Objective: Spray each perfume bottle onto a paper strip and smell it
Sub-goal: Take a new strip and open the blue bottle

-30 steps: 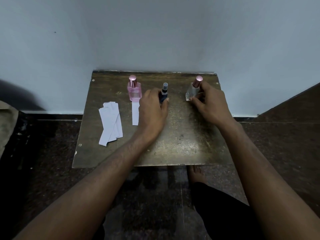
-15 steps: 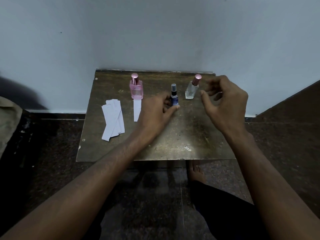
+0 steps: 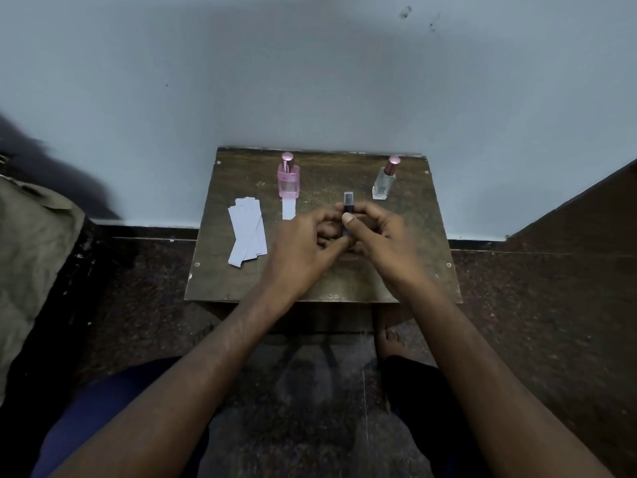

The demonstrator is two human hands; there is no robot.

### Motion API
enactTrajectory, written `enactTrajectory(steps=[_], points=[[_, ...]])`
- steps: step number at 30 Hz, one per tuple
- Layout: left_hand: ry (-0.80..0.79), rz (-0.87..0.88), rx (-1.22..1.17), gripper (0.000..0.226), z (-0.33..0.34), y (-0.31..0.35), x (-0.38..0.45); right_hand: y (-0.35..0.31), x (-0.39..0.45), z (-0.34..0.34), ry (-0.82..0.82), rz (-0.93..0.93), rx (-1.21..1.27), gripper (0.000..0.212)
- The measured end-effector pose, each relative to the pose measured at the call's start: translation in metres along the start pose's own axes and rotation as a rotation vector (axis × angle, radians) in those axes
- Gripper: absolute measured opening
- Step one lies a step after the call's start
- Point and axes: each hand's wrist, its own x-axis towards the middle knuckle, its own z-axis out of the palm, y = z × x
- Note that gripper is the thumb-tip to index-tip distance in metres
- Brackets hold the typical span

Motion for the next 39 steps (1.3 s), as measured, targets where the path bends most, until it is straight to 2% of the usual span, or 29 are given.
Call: enactTrajectory(steps=[4, 8, 11, 13, 17, 22, 27, 32, 35, 39], points=[[0.064, -0.085, 0.155, 0.023, -0.015, 0.005, -0.014, 0.001, -0.015, 0.005, 0.063, 0.033, 0.0, 0.021], [0.207, -0.079, 0.136, 0.007, -0.028, 0.006, -0.029, -0.004, -0.023, 0.005, 0.088, -0.054, -0.16, 0.021], [0.08, -0.021, 0.334, 0.007, -0.036, -0.005, -0.016, -0.009, -0.001, -0.001, 0.144, -0.203, -0.377, 0.026], [0.032, -0.021, 0.381, 0.007, -0.037, -0.01, 0.001, -0.015, 0.019, -0.012, 0.186, -0.232, -0.475, 0.029], [0.111, -0.008, 0.337, 0.006, -0.037, -0.028, 0.017, -0.008, 0.043, -0.021, 0.215, -0.206, -0.588, 0.032], [0.154, -0.02, 0.362, 0.006, -0.056, -0.044, 0.019, 0.007, 0.054, -0.003, 0.143, -0.221, -0.602, 0.029], [0.195, -0.085, 0.407, 0.005, -0.073, -0.058, 0.028, 0.005, 0.055, -0.005, 0.146, -0.209, -0.636, 0.03], [0.296, -0.174, 0.479, 0.022, -0.096, -0.081, 0.027, 0.003, 0.055, 0.001, 0.143, -0.202, -0.66, 0.028], [0.299, -0.256, 0.492, 0.034, -0.102, -0.089, 0.027, 0.001, 0.053, 0.001, 0.147, -0.199, -0.69, 0.028], [0.299, -0.337, 0.474, 0.048, -0.101, -0.095, 0.025, 0.005, 0.052, -0.004, 0.155, -0.16, -0.669, 0.046]])
